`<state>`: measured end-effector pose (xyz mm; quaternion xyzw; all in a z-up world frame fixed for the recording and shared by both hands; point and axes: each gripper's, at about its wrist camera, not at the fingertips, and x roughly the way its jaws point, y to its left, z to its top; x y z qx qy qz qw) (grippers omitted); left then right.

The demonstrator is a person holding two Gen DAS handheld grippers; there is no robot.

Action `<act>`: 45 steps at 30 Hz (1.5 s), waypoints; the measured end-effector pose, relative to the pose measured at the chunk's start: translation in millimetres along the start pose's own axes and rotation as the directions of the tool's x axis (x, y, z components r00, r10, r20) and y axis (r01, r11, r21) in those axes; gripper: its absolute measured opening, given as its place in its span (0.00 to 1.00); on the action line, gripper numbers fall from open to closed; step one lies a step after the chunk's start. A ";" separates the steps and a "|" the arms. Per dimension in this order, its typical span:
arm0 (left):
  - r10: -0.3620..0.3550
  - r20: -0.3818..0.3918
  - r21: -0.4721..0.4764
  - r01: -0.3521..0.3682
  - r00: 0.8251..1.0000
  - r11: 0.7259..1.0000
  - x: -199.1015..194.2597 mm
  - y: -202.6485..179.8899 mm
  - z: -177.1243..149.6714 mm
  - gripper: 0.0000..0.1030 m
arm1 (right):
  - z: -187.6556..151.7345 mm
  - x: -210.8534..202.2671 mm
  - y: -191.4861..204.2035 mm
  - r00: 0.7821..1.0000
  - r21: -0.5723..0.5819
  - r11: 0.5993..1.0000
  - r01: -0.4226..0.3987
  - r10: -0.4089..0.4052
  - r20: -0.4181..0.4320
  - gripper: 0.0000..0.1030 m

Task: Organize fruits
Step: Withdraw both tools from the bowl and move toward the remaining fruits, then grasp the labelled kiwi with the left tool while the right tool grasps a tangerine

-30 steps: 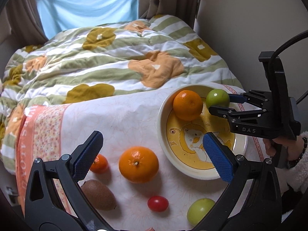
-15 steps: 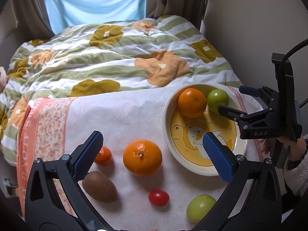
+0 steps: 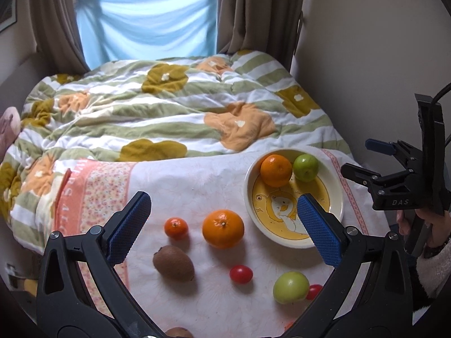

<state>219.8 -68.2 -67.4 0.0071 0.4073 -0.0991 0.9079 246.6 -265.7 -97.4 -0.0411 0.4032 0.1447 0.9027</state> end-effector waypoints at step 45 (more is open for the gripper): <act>-0.167 -0.080 0.178 0.179 0.983 0.968 -43.1 84.8 -179.0 0.99 | -165.8 -69.6 202.2 0.978 0.349 0.914 0.207 -0.188 -0.089 1.00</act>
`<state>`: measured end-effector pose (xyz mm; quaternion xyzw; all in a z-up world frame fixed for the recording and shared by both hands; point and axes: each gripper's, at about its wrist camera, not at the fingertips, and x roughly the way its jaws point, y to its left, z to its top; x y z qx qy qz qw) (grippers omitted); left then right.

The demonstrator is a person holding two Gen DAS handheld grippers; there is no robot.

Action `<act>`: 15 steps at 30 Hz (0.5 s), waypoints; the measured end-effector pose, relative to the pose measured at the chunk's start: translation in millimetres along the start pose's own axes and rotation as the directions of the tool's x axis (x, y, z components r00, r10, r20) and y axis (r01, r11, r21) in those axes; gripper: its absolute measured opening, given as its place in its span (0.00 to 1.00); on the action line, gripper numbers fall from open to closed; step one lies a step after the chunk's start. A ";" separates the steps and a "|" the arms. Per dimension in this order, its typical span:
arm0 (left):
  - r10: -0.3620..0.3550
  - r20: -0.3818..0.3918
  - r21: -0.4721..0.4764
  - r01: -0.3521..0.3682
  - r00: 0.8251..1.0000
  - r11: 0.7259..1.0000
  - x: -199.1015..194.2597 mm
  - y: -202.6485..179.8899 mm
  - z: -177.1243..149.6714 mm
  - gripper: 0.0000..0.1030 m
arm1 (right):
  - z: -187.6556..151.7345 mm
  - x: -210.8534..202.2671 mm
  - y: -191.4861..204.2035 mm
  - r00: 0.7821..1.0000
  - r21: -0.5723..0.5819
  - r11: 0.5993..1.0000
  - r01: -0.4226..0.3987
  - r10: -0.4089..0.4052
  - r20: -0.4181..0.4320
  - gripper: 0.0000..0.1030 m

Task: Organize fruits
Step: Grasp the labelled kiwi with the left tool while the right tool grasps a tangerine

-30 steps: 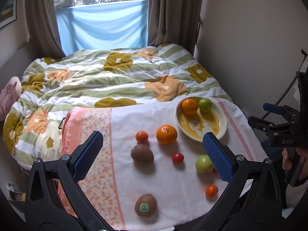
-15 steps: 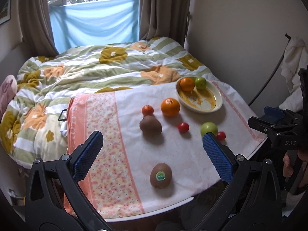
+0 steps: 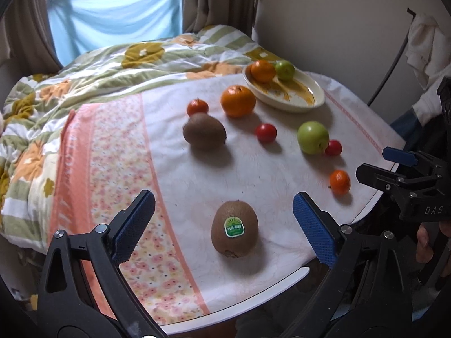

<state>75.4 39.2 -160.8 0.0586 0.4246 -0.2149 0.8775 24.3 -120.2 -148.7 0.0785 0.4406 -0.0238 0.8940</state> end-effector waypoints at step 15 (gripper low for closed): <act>-0.013 -0.120 0.046 0.019 0.993 0.999 53.0 -10.1 -26.9 0.67 | -25.6 36.8 -9.9 0.996 -0.015 1.000 0.026 -0.027 -0.084 1.00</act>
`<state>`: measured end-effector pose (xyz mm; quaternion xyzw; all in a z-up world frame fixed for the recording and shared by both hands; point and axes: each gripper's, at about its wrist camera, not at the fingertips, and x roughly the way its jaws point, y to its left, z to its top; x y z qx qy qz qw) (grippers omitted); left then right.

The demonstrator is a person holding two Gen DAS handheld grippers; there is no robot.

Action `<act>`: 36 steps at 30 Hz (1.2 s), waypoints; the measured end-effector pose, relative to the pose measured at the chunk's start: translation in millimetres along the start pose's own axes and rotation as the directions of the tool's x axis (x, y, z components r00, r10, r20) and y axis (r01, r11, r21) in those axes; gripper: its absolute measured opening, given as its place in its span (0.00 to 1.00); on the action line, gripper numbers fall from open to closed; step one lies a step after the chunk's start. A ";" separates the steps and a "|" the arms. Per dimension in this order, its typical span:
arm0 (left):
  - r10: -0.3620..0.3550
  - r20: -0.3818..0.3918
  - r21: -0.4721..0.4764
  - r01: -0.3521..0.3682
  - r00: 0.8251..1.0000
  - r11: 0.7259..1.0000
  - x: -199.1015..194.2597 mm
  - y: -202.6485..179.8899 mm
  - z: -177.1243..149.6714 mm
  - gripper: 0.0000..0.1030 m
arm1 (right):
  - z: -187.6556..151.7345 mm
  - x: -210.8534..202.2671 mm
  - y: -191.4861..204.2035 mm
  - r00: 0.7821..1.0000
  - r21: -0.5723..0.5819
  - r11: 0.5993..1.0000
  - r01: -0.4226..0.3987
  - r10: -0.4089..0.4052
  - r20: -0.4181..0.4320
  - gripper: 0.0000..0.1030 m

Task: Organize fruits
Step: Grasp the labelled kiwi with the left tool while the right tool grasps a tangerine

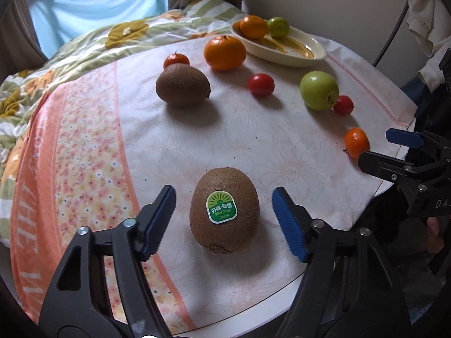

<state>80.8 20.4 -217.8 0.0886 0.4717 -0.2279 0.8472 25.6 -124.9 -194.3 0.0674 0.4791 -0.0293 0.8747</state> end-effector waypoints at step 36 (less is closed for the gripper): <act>0.025 -0.006 -0.055 -0.025 1.000 0.998 -12.1 2.2 3.8 0.51 | 7.2 30.9 -3.7 0.995 -0.039 0.999 -0.001 -0.003 -0.102 0.35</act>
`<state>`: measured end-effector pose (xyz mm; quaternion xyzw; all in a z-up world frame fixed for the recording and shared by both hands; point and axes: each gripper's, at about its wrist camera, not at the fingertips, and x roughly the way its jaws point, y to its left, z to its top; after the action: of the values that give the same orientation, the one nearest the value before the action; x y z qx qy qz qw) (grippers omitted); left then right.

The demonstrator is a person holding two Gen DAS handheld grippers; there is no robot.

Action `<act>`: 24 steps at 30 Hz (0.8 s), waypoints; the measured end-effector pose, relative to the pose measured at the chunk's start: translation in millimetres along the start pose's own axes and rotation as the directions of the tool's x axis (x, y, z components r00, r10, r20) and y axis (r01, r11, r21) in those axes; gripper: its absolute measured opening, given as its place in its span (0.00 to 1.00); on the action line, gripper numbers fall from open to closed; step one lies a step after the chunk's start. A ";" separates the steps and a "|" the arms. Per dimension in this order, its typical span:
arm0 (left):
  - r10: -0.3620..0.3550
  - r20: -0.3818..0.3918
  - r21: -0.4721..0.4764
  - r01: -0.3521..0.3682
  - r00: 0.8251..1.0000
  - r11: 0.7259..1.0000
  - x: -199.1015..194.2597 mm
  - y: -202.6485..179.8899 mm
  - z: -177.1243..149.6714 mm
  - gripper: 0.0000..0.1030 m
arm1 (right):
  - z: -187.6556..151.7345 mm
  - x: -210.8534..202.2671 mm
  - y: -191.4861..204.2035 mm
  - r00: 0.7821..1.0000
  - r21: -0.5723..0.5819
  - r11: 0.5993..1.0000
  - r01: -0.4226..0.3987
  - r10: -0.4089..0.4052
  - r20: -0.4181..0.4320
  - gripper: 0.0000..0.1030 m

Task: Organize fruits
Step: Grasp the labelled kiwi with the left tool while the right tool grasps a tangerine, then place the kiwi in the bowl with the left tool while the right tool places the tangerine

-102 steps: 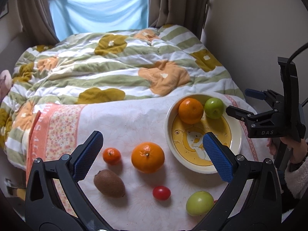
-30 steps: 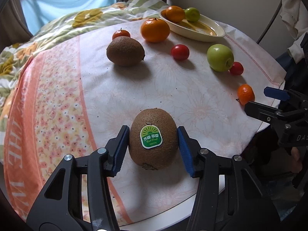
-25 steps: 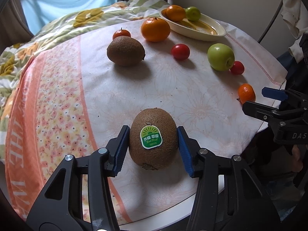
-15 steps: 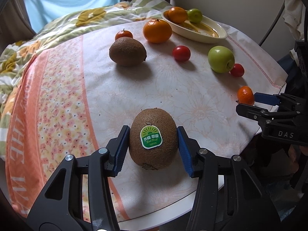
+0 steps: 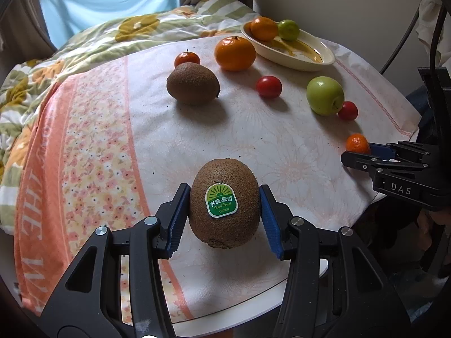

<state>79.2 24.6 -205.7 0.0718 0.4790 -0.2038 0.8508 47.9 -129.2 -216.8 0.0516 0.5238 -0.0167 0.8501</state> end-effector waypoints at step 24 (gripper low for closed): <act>-0.017 0.142 0.039 0.011 0.990 0.999 -57.0 -16.4 79.2 0.51 | 55.1 -78.9 -5.2 0.986 0.002 1.000 -0.026 0.025 0.167 0.35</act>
<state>108.5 0.4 -114.4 0.0701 0.4135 -0.2237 0.8798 60.9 -142.2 -122.1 0.0586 0.4500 -0.0111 0.8910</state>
